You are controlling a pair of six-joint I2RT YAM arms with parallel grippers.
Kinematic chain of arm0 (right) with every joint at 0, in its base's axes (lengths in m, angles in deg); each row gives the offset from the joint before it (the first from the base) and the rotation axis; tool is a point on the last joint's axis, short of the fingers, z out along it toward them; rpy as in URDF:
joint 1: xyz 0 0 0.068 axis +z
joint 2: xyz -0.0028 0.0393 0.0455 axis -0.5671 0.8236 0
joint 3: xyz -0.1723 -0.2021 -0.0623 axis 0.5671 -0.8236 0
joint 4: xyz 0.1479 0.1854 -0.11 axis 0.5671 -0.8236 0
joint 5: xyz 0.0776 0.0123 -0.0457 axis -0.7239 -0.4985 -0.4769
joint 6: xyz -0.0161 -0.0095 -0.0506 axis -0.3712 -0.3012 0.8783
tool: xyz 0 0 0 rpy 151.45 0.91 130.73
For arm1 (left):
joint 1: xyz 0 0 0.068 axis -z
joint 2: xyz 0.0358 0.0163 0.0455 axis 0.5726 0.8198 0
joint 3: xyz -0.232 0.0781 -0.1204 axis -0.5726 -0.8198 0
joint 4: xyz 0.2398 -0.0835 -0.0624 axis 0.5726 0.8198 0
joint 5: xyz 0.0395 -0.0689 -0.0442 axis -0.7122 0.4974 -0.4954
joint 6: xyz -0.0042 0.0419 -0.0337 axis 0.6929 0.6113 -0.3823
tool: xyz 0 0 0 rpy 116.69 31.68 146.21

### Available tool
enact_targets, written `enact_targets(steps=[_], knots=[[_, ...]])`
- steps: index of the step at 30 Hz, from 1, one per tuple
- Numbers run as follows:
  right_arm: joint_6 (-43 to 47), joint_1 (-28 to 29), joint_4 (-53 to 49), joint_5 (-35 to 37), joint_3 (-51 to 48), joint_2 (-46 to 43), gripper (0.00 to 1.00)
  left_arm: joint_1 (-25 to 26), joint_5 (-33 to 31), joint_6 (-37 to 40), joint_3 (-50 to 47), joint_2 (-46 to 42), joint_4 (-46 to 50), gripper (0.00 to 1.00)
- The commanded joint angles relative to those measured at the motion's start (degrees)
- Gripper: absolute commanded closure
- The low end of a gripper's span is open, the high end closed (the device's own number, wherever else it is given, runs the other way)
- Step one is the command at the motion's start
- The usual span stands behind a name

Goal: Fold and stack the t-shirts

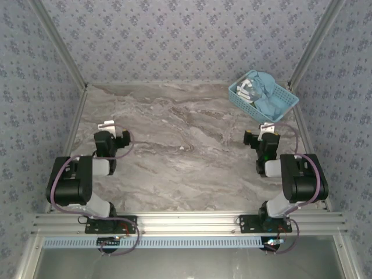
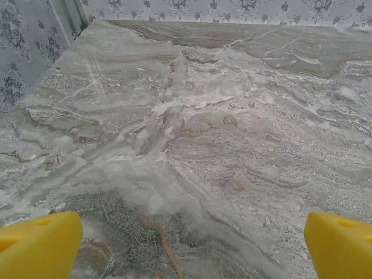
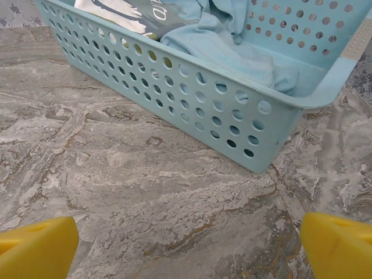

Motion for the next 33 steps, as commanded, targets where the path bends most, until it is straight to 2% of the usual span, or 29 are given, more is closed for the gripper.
enact_targets(steps=[1,24,26,29,33], knots=[[0.55,-0.23,-0.07,-0.43,-0.04,-0.78,0.0,-0.23,0.77,0.63,0.18,0.06,0.15,0.02],[1.21,-0.08,1.61,-0.08,-0.91,-1.15,0.0,-0.19,0.6,0.65,0.06,-0.02,-0.14,0.02],[3.17,2.68,-0.68,4.75,-1.12,-4.5,0.0,0.78,-3.21,0.47,0.43,-2.53,2.26,0.02],[7.75,8.62,-9.24,14.03,1.39,-12.89,0.0,3.61,-8.48,2.06,3.29,-9.93,12.68,0.02],[6.25,11.32,-19.43,14.56,9.79,-21.65,0.0,6.91,-13.39,2.55,5.03,-19.5,12.55,0.02]])
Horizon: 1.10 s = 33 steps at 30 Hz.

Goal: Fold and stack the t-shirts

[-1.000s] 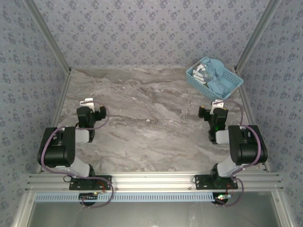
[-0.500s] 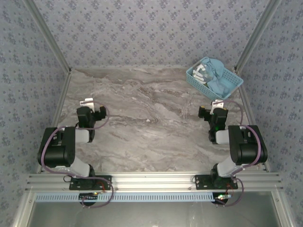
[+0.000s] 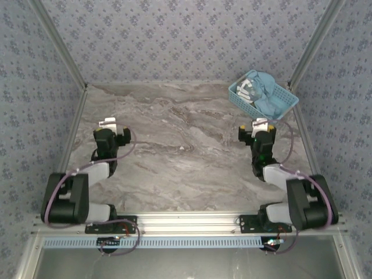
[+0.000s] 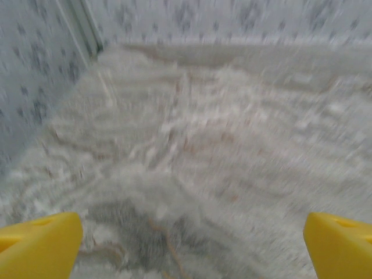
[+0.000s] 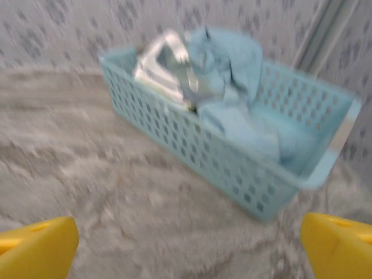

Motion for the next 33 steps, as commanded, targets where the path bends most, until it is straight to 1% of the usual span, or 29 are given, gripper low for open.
enact_targets(steps=[1,2,3,4,5,6,7,8,9,10,12,13,15,16,17,19,24,26,29,33], knots=[[-2.59,1.17,-12.32,5.71,11.16,-5.78,0.0,2.69,-7.64,1.03,5.24,-7.97,2.58,0.02],[-8.48,0.82,-20.77,5.38,16.44,-6.17,0.0,3.18,-9.82,-1.28,8.06,-9.29,5.2,0.02],[-16.18,-0.11,-29.92,5.21,21.34,-6.11,0.0,3.19,-12.98,-7.6,12.07,-9.99,11.03,0.02],[-25.36,-1.29,-38.36,4.08,25.26,-6.07,0.0,2.72,-16.34,-17.91,18.31,-10.12,23.14,0.02],[-29.07,-2.87,-40.91,1.22,27.3,-5.79,0.0,1.82,-15.83,-24.63,24.59,-9.63,36.28,0.02],[-31.13,-6.2,-40.29,-7.28,28.77,-5.01,0.0,0.48,-15.77,-31.28,31.16,-8.4,47.98,0.02],[-32.72,-9.28,-39.45,-12.7,29.71,-3.86,0.0,-0.51,-16.61,-36.65,35.76,-6.58,55.98,0.02],[-35.33,-11.41,-42.21,-14.47,33.68,-1.23,0.0,-2.6,-12.11,-39.63,38.79,-4.2,59.49,0.02],[-35.6,-11.99,-48.13,-13.48,38.3,1.47,0.0,-4.96,-3.63,-40.63,41.3,-1.88,60.22,0.02],[-35.41,-12.47,-55.02,-12.26,44.18,5.17,0.01,-6.02,2.06,-41.06,43.29,0.64,60.3,0.02],[-33.87,-14.24,-63.07,-15.26,53.55,12.12,0.05,-4.98,9.36,-39.9,47.08,5.2,60.58,0.02],[-33.6,-15.42,-65.77,-17.32,57.02,16.01,0.07,-3.87,12.14,-39.26,49.38,7.57,61.58,0.04],[-34.37,-17.57,-69.97,-19.85,62.4,21.58,0.1,-0.72,15.39,-37.79,53.41,11.25,64.03,0.07],[-34.68,-18.51,-71.26,-21.14,64.6,24.55,0.12,1.1,17.08,-36.8,54.82,12.69,64.41,0.1],[-34.74,-19.53,-73.01,-22.75,67.53,27.92,0.17,3.19,18.89,-35.87,56.02,13.93,64.55,0.13],[-33.69,-20.89,-76.1,-26.32,73.54,34.66,0.23,7.09,21.14,-35.42,57.56,15.75,64.58,0.16],[-31.05,-21.47,-79.33,-28.01,83.73,47.39,0.37,13.57,24.38,-36.67,58.6,17.83,63.17,0.22],[-30.8,-21.45,-80.11,-28.67,87.0,51.42,0.39,15.33,24.53,-37.12,59.13,18.08,63.29,0.23],[-31.17,-21.16,-80.96,-28.64,90.16,55.93,0.43,16.7,24.77,-37.48,59.57,18.1,63.84,0.25],[-31.72,-20.08,-80.59,-29.34,92.4,59.76,0.5,17.2,24.86,-37.22,59.98,17.62,65.53,0.28]])
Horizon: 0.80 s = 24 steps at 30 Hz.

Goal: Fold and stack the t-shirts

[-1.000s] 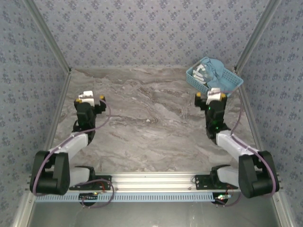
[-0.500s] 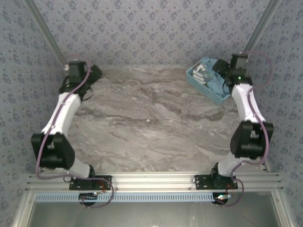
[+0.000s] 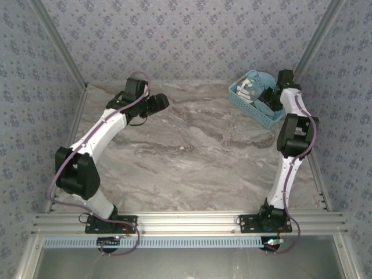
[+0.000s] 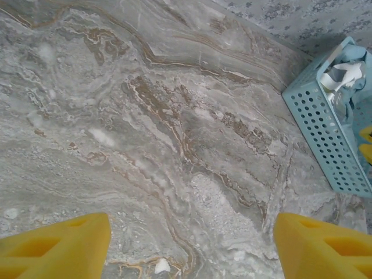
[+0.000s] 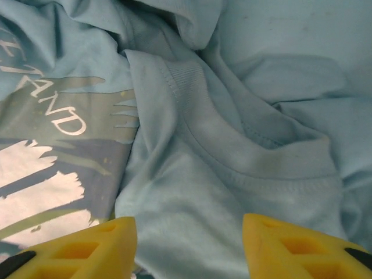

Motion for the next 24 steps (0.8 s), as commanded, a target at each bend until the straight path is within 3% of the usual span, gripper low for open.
enact_targets(steps=[1,6,12,20,24], knots=[[-0.19,1.05,-2.53,-2.17,3.09,2.93,0.53,0.52,0.92,-0.05,2.08,-1.44,3.12,0.28],[-1.73,1.32,-1.88,-1.76,3.18,3.71,0.66,0.52,0.47,0.73,1.81,-2.59,4.66,0.3],[-0.36,1.82,-2.32,-0.68,4.06,2.5,1.0,0.51,0.08,0.91,1.44,-3.49,5.31,0.32],[1.73,2.41,2.6,5.31,1.44,-10.77,1.0,0.52,-0.51,0.9,0.6,-5.15,5.6,0.36],[2.13,2.87,8.4,4.51,1.01,-18.07,1.0,0.46,-2.13,0.73,-0.21,-6.28,5.88,0.36]])
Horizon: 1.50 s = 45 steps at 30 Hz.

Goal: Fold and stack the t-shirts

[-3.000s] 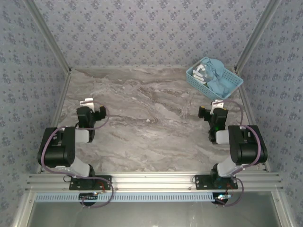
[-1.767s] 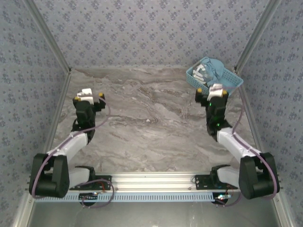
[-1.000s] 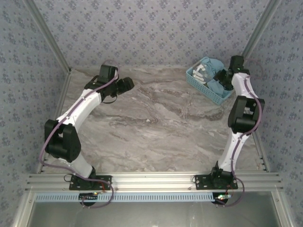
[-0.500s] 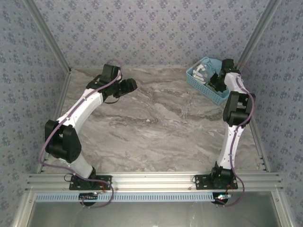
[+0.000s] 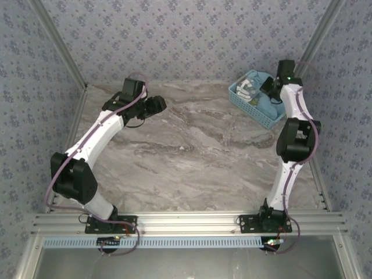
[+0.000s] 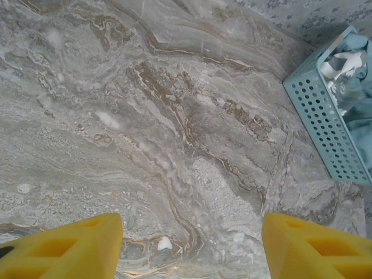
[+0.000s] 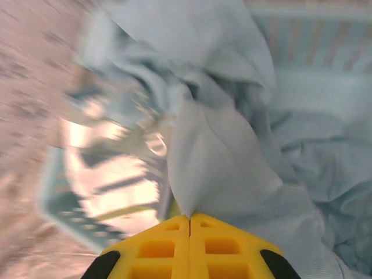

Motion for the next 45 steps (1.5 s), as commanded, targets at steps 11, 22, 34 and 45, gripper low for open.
enact_targets(steps=[11,22,34,45], knots=[[-2.93,7.56,31.28,-10.73,4.26,-25.52,1.0,-0.01,-4.47,0.03,-0.45,-2.81,2.54,0.36],[-5.16,27.82,33.45,-16.67,19.13,-23.97,1.0,-2.73,-11.65,-1.66,-2.0,-6.53,5.36,0.34],[-8.23,46.25,30.71,-14.62,-14.73,-20.47,1.0,-9.48,-18.14,-1.14,-8.57,-18.13,11.21,0.33],[-6.13,45.16,15.36,-15.59,-28.62,-22.34,0.35,-2.8,-6.13,10.89,-14.61,-24.39,16.94,0.38]])
